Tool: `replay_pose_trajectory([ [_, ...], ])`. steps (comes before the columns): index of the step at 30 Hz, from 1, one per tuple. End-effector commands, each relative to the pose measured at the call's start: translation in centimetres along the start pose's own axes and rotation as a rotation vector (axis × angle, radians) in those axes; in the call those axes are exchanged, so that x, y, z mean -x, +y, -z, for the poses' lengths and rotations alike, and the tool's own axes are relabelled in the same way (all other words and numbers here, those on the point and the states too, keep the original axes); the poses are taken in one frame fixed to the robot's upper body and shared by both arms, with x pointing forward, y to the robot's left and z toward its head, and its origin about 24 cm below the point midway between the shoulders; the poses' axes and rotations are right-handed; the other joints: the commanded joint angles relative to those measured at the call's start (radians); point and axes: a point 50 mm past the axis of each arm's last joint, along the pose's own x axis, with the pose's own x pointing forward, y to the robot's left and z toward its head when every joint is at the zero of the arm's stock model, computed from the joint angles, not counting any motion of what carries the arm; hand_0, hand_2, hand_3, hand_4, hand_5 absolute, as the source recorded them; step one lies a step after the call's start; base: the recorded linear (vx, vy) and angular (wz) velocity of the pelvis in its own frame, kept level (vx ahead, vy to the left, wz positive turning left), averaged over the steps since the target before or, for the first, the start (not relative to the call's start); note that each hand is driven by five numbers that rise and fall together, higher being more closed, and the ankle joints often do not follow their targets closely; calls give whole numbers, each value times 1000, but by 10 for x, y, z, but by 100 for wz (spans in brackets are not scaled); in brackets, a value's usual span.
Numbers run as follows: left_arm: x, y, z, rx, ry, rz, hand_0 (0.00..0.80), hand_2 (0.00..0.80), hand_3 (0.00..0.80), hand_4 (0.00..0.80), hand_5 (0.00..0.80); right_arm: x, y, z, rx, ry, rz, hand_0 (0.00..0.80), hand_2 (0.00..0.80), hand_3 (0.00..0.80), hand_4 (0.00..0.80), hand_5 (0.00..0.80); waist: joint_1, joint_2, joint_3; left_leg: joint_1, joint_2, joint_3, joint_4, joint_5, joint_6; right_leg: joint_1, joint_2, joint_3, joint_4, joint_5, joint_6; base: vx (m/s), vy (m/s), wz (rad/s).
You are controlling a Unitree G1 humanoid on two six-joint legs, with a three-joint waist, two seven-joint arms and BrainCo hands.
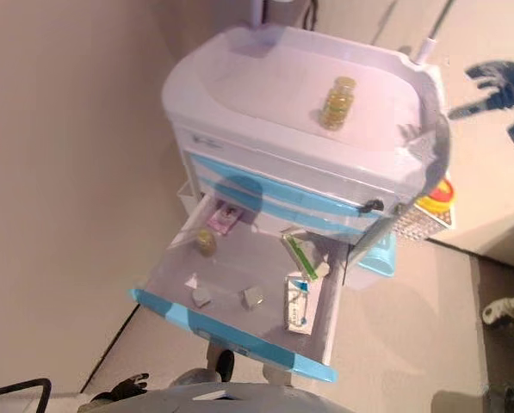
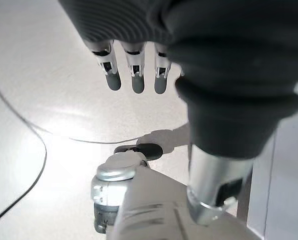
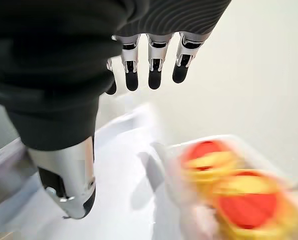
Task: Open the drawer and pick up the medicine
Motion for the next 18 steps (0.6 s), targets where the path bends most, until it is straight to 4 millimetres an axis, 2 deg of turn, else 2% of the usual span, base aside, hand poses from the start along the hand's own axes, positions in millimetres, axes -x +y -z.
replay_pose_trajectory([
  [1,2,19,-1,-98,22,-29,0,0,0,0,0,21,-39,9,-57,-28,218,0,0,0,0,0,-2,-29,-21,70,-18,70,9,-168,3,-62,-40,32,-27,116,76,-76,-58,-26],
  [4,1,14,-2,-109,22,-15,0,0,0,0,0,30,-45,34,-142,-18,382,0,0,0,0,0,-19,-20,-18,69,-15,84,7,-171,2,-66,-33,49,-41,124,79,-52,-32,-40],
  [6,0,10,-2,-109,21,-2,0,0,0,0,0,28,-29,48,-242,-32,441,0,0,0,0,0,-31,-9,-15,66,-13,95,9,-174,0,-71,-32,58,-44,125,81,-47,-13,-36],
  [10,-3,1,-12,-134,-12,32,0,0,0,0,0,23,40,88,-335,21,430,0,0,0,0,0,-55,16,5,51,-6,116,22,-178,1,-97,-32,71,-34,123,80,-69,-9,-30],
  [12,-4,-6,-21,-156,-46,47,0,0,0,0,0,23,73,102,-468,51,419,0,0,0,0,0,-67,30,26,37,-4,119,36,-182,4,-116,-34,76,-23,122,79,-111,-12,-23],
  [14,-6,-9,-39,-169,-107,46,0,0,0,0,0,19,105,105,-547,44,422,0,0,0,0,0,-79,42,60,2,-1,122,55,-186,5,-154,-39,79,-6,118,77,-255,-30,-28],
  [15,-7,-11,-55,-178,-156,46,0,0,0,0,0,17,128,104,-615,40,422,0,0,0,0,0,-88,51,92,-25,1,124,67,-186,7,-184,-38,82,5,119,74,-282,-21,-31],
  [16,-7,-11,-61,-179,-175,45,0,0,0,0,0,17,136,103,-632,41,416,0,0,0,0,0,-92,54,101,-38,2,126,72,-186,8,-198,-37,85,12,118,73,-277,-12,-27],
  [18,-7,-14,-84,-161,-256,42,0,0,0,0,0,18,168,105,-597,54,387,0,0,0,0,0,-105,64,140,-79,5,134,90,-184,10,-235,-33,93,26,118,69,-217,-4,-13],
])
